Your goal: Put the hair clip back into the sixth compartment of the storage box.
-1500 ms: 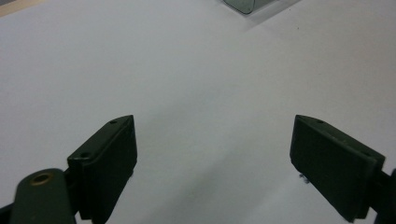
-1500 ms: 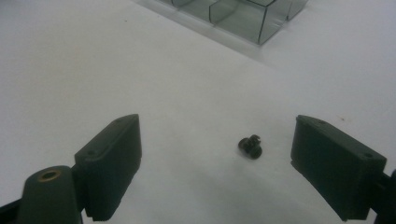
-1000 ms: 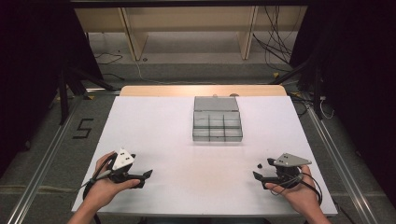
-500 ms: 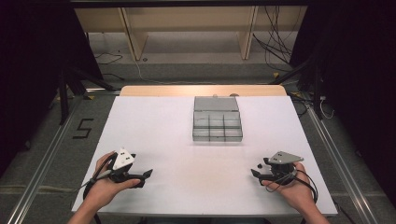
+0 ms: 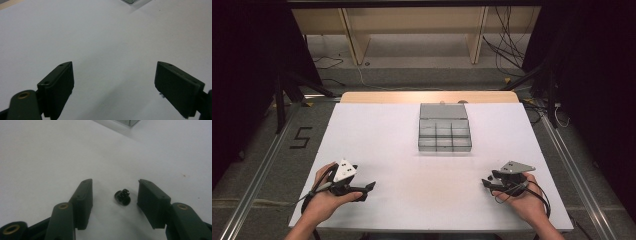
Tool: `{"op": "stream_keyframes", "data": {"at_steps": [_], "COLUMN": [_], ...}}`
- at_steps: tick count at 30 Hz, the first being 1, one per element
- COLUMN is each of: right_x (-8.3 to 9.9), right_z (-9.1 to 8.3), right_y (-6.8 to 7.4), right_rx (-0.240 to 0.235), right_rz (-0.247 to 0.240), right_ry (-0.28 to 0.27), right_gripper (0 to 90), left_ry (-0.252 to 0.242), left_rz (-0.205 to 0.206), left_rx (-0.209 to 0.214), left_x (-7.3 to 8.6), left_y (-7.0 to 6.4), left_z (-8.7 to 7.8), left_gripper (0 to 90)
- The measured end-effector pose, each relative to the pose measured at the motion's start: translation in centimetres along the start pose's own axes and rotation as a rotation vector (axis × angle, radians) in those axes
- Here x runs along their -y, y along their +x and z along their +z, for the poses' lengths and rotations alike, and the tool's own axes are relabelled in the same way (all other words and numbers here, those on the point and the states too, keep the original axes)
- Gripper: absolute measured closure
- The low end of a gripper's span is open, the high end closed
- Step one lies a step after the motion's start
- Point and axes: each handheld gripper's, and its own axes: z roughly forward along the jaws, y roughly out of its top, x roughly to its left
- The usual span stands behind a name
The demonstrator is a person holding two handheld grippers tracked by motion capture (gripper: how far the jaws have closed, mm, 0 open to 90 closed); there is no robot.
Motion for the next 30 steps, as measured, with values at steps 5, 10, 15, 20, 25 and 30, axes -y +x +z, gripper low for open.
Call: {"op": "stream_keyframes", "data": {"at_steps": [5, 10, 15, 20, 25, 30], "right_x": [0.1, 0.2, 0.1, 0.0, -0.1, -0.1], "right_z": [-0.1, -0.1, 0.0, 0.1, 0.2, 0.2], "right_y": [-0.4, -0.7, -0.9, -1.1, -1.1, -1.0], "right_rx": [-0.003, -0.005, -0.009, -0.016, -0.017, -0.017], "right_rz": [-0.001, -0.003, -0.02, -0.025, -0.031, -0.036], "right_ry": [-0.008, -0.011, -0.012, -0.012, -0.011, -0.009], "right_gripper": [55.0, 60.1, 64.0, 71.4, 77.4, 80.0], "left_ry": [-0.002, -0.006, -0.005, -0.007, -0.007, -0.008], "left_rz": [0.003, 0.001, 0.002, 0.0, 0.002, 0.001], "left_rx": [0.001, 0.002, 0.003, 0.005, 0.005, 0.005], "left_x": [0.0, -0.1, -0.1, -0.1, -0.2, -0.2], "left_y": [0.0, 0.0, -0.1, -0.1, -0.1, -0.1], "left_z": [0.0, 0.0, 0.0, 0.1, 0.0, 0.0], "left_gripper": [15.5, 15.6, 15.6, 15.7, 15.8, 15.8]}}
